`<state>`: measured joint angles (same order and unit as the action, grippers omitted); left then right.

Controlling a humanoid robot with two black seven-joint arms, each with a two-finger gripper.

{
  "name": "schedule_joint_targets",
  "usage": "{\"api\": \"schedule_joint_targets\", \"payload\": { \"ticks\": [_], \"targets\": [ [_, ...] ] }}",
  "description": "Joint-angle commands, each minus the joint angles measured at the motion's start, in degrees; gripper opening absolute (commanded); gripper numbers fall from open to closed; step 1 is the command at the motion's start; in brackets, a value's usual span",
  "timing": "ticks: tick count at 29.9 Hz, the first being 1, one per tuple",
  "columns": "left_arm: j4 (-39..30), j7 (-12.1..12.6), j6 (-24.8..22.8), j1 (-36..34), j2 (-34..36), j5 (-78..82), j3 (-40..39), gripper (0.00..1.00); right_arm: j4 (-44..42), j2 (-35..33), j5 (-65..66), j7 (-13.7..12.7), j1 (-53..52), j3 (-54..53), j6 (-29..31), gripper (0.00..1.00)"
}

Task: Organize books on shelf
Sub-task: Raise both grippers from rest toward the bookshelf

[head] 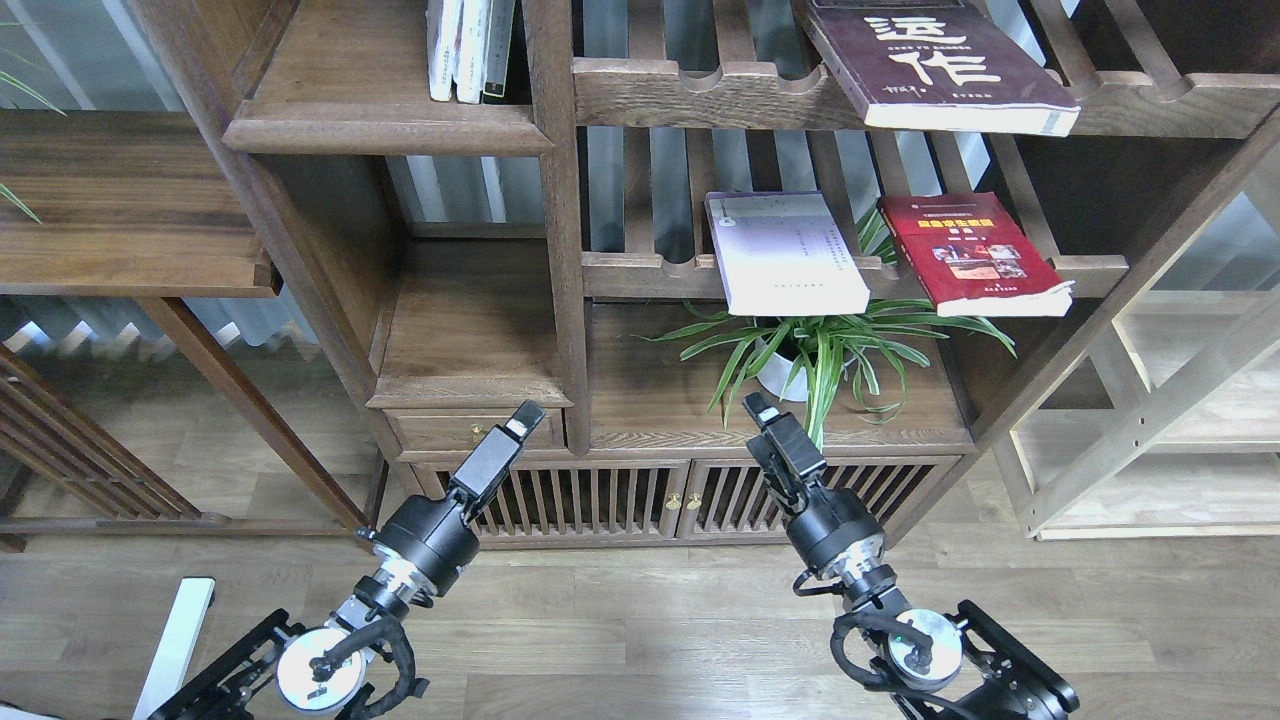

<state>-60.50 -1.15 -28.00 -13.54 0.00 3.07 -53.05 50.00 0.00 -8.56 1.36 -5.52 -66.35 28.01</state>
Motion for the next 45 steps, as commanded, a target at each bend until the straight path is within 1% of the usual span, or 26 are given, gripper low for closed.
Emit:
{"api": "schedule_joint_targets", "payload": {
  "ticks": [1, 5, 8, 12, 24, 37, 45],
  "targets": [
    [0.3, 0.1, 0.0, -0.3, 0.0, 0.0, 0.0, 0.99, 0.3, 0.0, -0.5, 0.0, 0.5, -0.4, 0.0, 1.00],
    [0.3, 0.4, 0.0, 0.0, 0.0, 0.0, 0.1, 0.99, 0.3, 0.0, -0.5, 0.0, 0.8, -0.4, 0.0, 1.00],
    [0.3, 0.3, 0.0, 0.4, 0.0, -0.1, 0.0, 0.99, 0.3, 0.0, -0.5, 0.2, 1.2, -0.4, 0.0, 1.00],
    [0.2, 0.4, 0.0, 0.6, 0.0, 0.0, 0.3, 0.99, 0.3, 0.0, -0.5, 0.8, 2.3, 0.2, 0.0, 1.00],
    [0.2, 0.4, 0.0, 0.3, 0.0, 0.0, 0.4, 0.99, 0.0, 0.0, -0.4, 0.8, 2.2, 0.6, 0.0, 1.00],
    [0.6, 0.4, 0.0, -0.7, 0.0, 0.0, 4.4, 0.99, -0.2, 0.0, -0.4, 0.5, 1.7, 1.0, 0.0, 1.00],
    [-0.3, 0.5, 0.0, -0.7, 0.0, -0.3, 3.5, 0.99, -0.8, 0.0, 0.0, 0.7, 2.2, 1.2, 0.0, 1.00]
  ]
}}
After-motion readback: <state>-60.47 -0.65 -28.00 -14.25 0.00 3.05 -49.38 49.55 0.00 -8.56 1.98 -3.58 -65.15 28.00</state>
